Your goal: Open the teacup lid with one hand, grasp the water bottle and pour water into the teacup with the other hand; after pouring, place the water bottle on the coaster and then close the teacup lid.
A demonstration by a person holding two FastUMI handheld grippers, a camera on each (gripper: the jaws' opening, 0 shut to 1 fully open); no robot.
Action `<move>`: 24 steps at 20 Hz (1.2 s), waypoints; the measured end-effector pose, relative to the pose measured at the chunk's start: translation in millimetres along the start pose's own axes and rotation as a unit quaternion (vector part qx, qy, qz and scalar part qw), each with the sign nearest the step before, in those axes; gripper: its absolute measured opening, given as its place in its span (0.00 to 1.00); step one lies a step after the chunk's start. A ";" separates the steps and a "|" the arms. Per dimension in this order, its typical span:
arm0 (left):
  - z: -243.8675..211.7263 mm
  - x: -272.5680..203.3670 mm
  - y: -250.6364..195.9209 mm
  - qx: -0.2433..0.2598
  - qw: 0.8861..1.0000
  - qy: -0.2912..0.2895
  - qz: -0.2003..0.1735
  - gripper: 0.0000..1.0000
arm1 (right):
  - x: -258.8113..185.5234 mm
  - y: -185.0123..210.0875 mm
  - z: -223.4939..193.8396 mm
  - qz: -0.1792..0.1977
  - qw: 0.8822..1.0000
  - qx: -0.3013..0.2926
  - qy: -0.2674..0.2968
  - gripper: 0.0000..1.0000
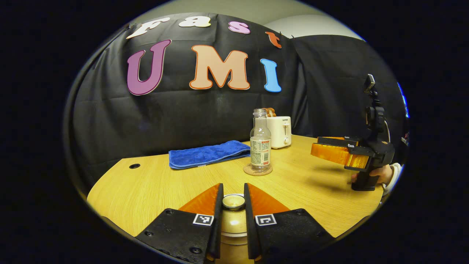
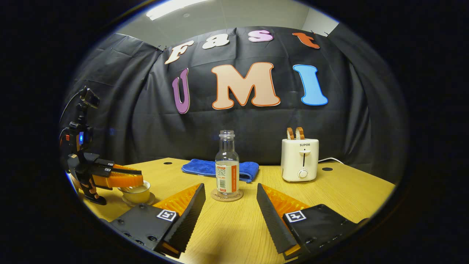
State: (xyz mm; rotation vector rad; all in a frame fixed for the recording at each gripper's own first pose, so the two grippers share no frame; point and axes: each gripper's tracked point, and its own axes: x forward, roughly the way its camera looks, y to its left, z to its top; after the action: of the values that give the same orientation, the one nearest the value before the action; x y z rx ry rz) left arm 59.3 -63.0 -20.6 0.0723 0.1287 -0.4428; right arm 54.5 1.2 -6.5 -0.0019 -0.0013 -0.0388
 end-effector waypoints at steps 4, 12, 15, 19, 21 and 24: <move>-0.8 -0.3 -0.2 -0.001 1.000 0.001 0.000 0.27 | -0.2 1.0 -0.3 0.003 1.000 0.000 0.001 0.91; 3.1 -5.1 4.4 -0.006 1.000 -0.009 0.012 0.36 | -1.0 0.2 -0.3 0.002 1.000 0.000 0.001 0.91; 11.6 -12.8 11.9 -0.019 0.999 -0.040 0.030 0.53 | -1.1 -1.7 0.0 -0.003 1.000 0.000 0.000 0.91; 19.4 -22.5 19.7 -0.026 0.995 -0.071 0.058 0.71 | -1.3 -5.1 -0.3 -0.012 1.000 0.000 0.000 0.91; 15.7 -26.4 22.9 -0.027 0.995 -0.069 0.070 0.78 | -1.8 -7.8 0.6 -0.019 1.000 -0.001 0.000 0.90; 14.4 -35.4 31.6 -0.029 0.993 -0.069 0.097 0.86 | -4.7 -13.7 0.3 -0.035 0.999 -0.001 -0.001 0.91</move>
State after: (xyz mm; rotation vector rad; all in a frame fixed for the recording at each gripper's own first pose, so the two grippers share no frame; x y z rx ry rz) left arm 42.8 -21.1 0.0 -0.0023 -0.0019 -0.2494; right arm 49.3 -12.3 -6.2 -0.0044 -0.0031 -0.1094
